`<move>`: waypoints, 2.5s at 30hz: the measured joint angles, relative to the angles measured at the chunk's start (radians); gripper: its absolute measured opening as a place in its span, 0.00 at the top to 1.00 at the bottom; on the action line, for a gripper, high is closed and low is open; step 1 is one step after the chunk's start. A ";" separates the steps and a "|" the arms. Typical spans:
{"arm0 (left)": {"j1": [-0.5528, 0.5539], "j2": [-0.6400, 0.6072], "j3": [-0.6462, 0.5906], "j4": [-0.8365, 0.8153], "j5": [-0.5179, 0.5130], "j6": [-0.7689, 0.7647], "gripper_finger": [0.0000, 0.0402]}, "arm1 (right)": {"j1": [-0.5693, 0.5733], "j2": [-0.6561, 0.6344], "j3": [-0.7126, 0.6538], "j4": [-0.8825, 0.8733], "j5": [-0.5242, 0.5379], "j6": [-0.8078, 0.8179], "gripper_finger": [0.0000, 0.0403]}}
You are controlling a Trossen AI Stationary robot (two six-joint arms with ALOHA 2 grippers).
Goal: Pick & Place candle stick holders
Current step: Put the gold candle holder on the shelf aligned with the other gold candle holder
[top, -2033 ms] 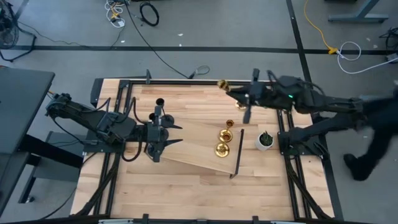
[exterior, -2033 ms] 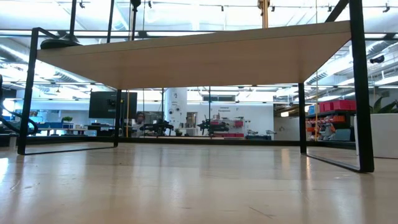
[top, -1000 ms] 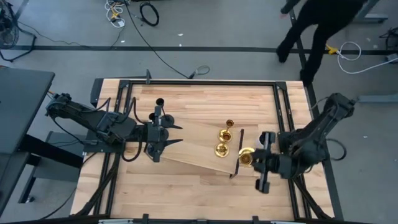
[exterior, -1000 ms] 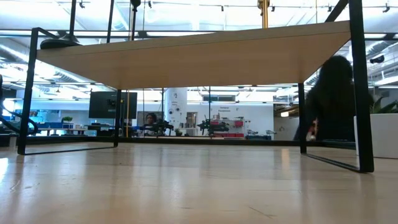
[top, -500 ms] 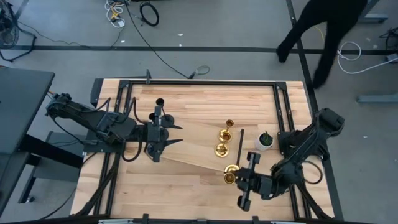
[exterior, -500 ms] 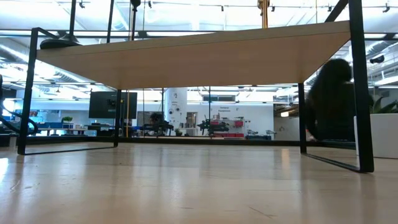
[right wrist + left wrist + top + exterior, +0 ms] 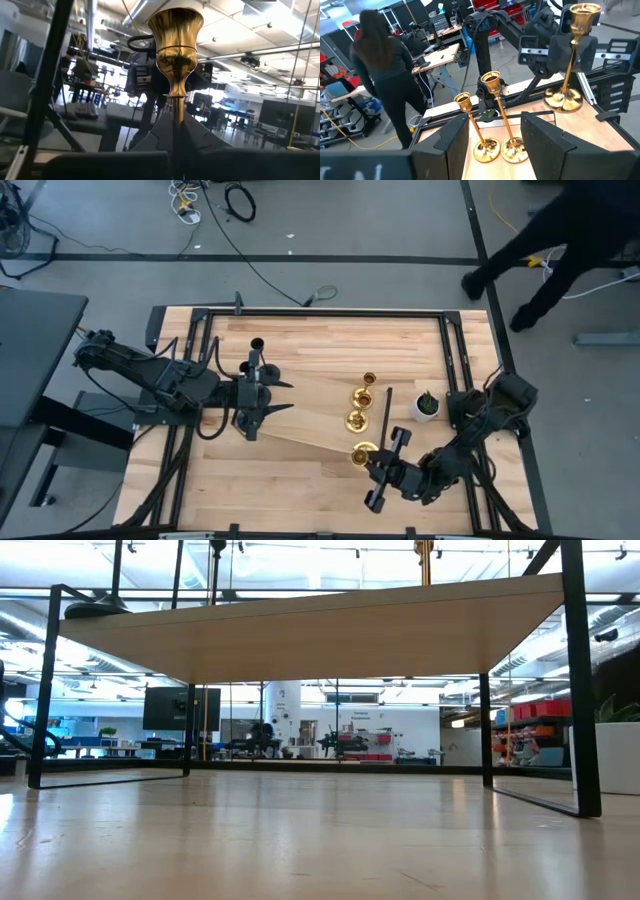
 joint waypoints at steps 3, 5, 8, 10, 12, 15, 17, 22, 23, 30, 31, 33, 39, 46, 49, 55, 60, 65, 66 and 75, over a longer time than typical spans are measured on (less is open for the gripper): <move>0.000 0.000 0.000 -0.003 0.000 0.001 0.55 | -0.012 0.011 0.000 0.001 -0.019 0.020 0.99; 0.000 0.000 0.000 -0.005 0.000 0.001 0.55 | -0.017 0.017 -0.004 0.002 0.001 0.020 0.99; 0.000 0.000 0.000 -0.007 0.000 0.001 0.55 | -0.032 0.019 -0.046 0.002 -0.012 0.080 0.99; 0.000 0.000 0.000 -0.007 0.000 0.001 0.55 | -0.047 0.019 -0.078 0.002 -0.033 0.135 0.99; 0.000 0.000 0.000 -0.007 0.000 0.001 0.55 | -0.060 0.019 -0.089 0.002 -0.036 0.158 0.99; 0.000 0.000 0.000 -0.008 0.000 0.001 0.55 | -0.070 0.018 -0.090 0.003 -0.050 0.156 0.99; 0.000 0.000 0.000 -0.008 0.000 0.001 0.55 | -0.070 0.018 -0.090 0.003 -0.067 0.152 0.99; 0.000 0.000 0.000 -0.008 0.000 0.001 0.55 | -0.070 0.016 -0.122 0.003 -0.077 0.175 0.99; 0.000 0.000 0.000 -0.008 0.000 0.001 0.55 | -0.070 0.016 -0.137 0.002 -0.070 0.185 0.99; 0.000 0.000 0.000 -0.008 0.000 0.001 0.55 | -0.080 0.007 -0.204 0.002 -0.091 0.276 0.99; 0.000 0.000 0.000 -0.007 0.000 0.001 0.55 | -0.084 0.007 -0.208 0.002 -0.084 0.276 0.99; 0.000 0.000 0.000 -0.007 0.000 0.001 0.55 | -0.097 0.007 -0.217 0.003 -0.102 0.288 0.99; 0.000 0.000 0.000 -0.007 0.000 0.001 0.55 | -0.153 0.006 -0.269 0.000 -0.195 0.384 0.99; 0.000 0.000 0.000 -0.007 0.000 0.001 0.55 | -0.188 -0.014 -0.291 0.001 -0.283 0.414 0.99; 0.000 0.000 0.000 -0.007 0.000 0.001 0.55 | -0.191 -0.022 -0.291 0.003 -0.311 0.435 0.99; 0.000 0.000 0.000 -0.008 0.000 0.001 0.55 | -0.195 -0.022 -0.342 0.001 -0.297 0.489 0.99; 0.000 0.000 0.000 -0.007 0.000 0.001 0.55 | -0.201 -0.022 -0.351 0.001 -0.295 0.509 0.99; 0.000 0.000 0.000 -0.007 0.000 0.001 0.55 | -0.207 -0.022 -0.351 0.001 -0.308 0.518 0.99; 0.000 0.000 0.000 -0.007 0.000 0.001 0.55 | -0.208 -0.022 -0.351 0.002 -0.316 0.519 0.99; 0.000 0.003 0.000 -0.007 0.000 0.001 0.55 | -0.221 -0.022 -0.366 0.001 -0.337 0.556 0.99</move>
